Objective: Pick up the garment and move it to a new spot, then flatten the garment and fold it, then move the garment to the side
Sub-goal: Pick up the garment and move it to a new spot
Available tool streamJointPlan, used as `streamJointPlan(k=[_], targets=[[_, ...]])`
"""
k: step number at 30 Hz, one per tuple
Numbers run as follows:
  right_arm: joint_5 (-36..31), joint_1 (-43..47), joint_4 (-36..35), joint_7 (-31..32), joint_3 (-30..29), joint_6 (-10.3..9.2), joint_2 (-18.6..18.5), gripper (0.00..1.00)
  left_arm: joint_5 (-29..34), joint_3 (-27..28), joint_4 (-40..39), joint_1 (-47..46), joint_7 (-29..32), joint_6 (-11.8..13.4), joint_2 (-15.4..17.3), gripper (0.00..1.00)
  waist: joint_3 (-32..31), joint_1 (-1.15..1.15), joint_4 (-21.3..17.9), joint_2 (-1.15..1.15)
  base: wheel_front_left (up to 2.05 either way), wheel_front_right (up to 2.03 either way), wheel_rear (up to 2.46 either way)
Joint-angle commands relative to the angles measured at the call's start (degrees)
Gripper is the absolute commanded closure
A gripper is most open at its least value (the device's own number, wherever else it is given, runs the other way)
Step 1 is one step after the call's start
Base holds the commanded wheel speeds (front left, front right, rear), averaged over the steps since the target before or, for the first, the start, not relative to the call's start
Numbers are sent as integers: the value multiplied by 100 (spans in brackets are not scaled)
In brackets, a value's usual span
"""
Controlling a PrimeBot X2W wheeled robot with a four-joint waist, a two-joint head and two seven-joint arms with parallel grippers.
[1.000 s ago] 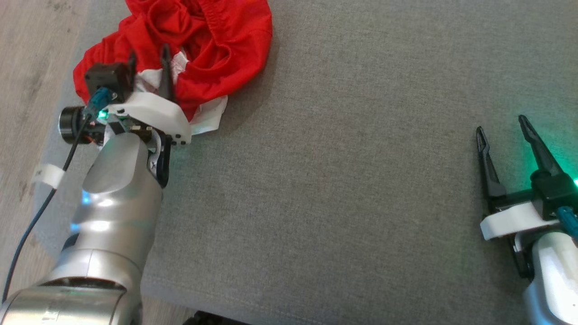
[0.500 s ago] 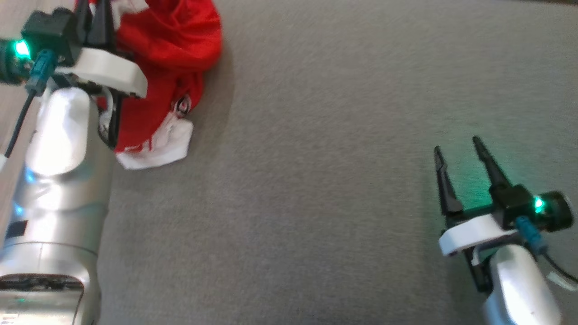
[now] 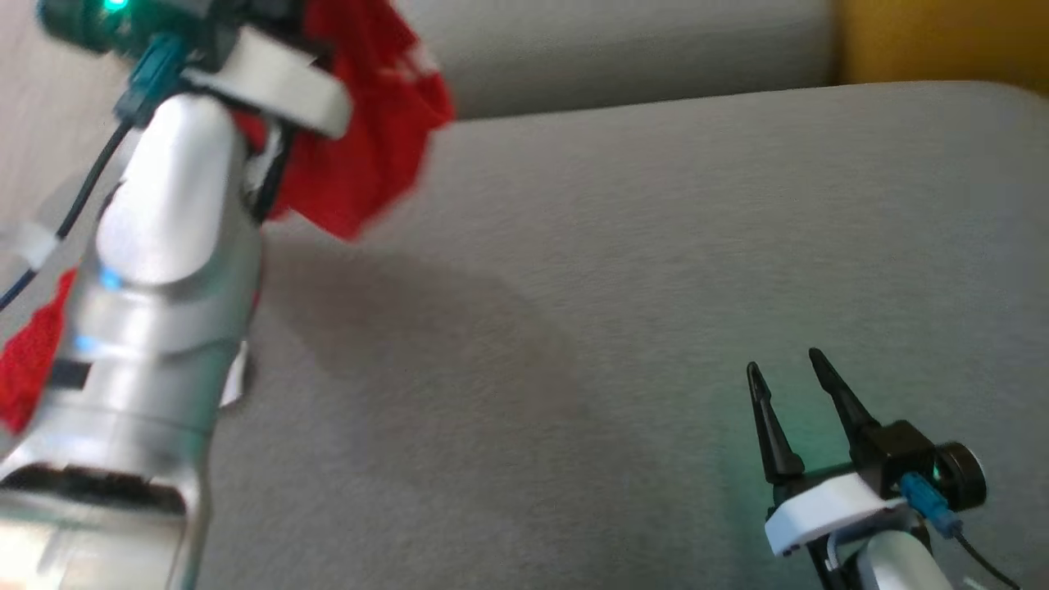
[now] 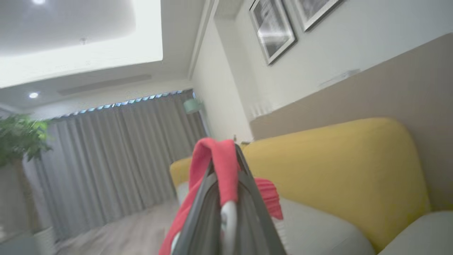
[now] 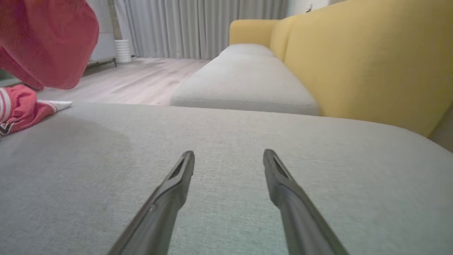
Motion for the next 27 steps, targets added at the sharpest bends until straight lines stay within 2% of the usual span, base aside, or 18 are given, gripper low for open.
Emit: streamJointPlan(k=[1, 5, 9, 17, 18, 19, 21, 24, 26, 27], targets=[[69, -77, -197, -32, 133, 43, -12, 0, -124, 38, -304, -517, 19, -25, 78, 100, -427, 1, -549, 0, 0, 0, 0], [224, -3, -250, -32, 104, 43, -12, 0, -541, -415, -486, -692, 93, -33, -87, 100, -484, 1, -822, 0, 0, 0, 0], [293, -2, -336, -32, 161, 43, -11, 0, -1027, -843, -468, -590, 157, -35, -104, 100, -415, 1, -965, 0, 0, 0, 0], [429, -81, -340, -32, 248, 43, -11, 0, -1657, -1931, 287, 873, -74, -35, -2, 100, -112, 1, -1035, 0, 0, 0, 0], [446, -103, -334, -32, 258, 43, -11, 0, -1712, -1969, 434, 1078, -114, -35, 8, 1, -64, 1, -1027, 0, 0, 0, 0], [467, -126, -325, -32, 271, 43, -11, 0, -1729, -1943, 570, 1269, -147, -11, 15, 0, -16, 1, -1014, 0, 0, 0, 0], [504, -148, -297, -32, 284, 43, -11, 0, -1727, -1791, 668, 1625, -180, 220, -17, 0, 37, 1, -953, 0, 0, 0, 0], [525, -103, -277, -32, 197, 43, -11, 0, -1669, -1249, 128, 2323, -186, 776, -121, 0, 27, 1, -754, 0, 0, 0, 0], [566, -21, -253, -32, 135, 43, -11, 0, -1529, -844, -308, 2904, -187, 1244, -198, 0, -73, 1, -579, 0, 0, 0, 0], [583, 33, -238, -32, 104, 43, -11, 0, -1424, -716, -539, 3205, -188, 1386, -246, 0, -140, 1, -484, 0, 0, 0, 0]])
